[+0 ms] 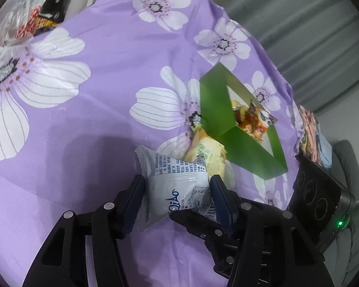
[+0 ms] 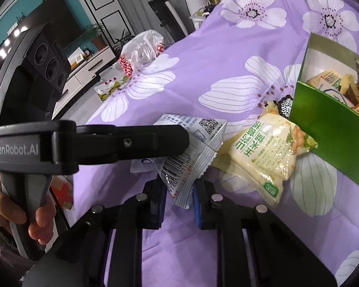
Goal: Organize snacks
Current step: 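Grasp the white QIAO packet with the right gripper and lift, then carry the white packet into the green box and release it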
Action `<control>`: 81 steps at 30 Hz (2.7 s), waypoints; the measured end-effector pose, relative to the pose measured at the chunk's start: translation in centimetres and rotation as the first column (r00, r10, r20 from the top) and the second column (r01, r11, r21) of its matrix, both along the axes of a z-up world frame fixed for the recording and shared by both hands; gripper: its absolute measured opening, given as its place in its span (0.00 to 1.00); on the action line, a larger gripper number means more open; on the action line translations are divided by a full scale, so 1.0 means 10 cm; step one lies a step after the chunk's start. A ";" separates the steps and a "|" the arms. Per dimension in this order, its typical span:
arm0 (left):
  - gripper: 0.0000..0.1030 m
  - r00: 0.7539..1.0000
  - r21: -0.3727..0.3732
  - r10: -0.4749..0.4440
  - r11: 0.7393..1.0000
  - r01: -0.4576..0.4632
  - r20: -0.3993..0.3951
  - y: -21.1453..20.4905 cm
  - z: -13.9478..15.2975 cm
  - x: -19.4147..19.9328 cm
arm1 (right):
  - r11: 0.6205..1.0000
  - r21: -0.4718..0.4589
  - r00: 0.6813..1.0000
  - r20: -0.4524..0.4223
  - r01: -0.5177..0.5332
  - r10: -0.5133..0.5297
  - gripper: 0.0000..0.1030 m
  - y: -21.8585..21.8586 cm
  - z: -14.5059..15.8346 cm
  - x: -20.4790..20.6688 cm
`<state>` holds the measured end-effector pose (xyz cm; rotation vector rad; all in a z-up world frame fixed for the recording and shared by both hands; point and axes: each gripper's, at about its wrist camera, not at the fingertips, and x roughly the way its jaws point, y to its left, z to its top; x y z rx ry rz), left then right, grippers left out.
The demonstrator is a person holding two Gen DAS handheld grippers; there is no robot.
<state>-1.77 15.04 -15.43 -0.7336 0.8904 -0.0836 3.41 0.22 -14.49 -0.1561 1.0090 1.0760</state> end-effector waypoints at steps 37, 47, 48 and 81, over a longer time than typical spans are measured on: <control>0.55 0.908 0.209 -0.380 0.916 0.343 0.174 -1.57 1.12 1.06 | 0.929 0.169 0.915 0.185 0.329 -0.358 0.19 -1.59 0.88 0.58; 0.55 0.902 0.167 -0.416 0.903 0.395 0.118 -1.69 0.93 1.77 | 0.908 0.128 0.900 0.133 0.400 -0.415 0.19 -1.69 0.67 1.19; 0.55 0.904 0.157 -0.415 0.905 0.396 0.108 -1.69 0.88 1.83 | 0.907 0.122 0.899 0.132 0.402 -0.417 0.19 -1.69 0.65 1.22; 0.67 0.924 0.232 -0.380 0.903 0.362 0.035 -1.76 0.60 2.05 | 0.893 0.022 0.885 0.120 0.450 -0.449 0.48 -1.64 0.45 1.45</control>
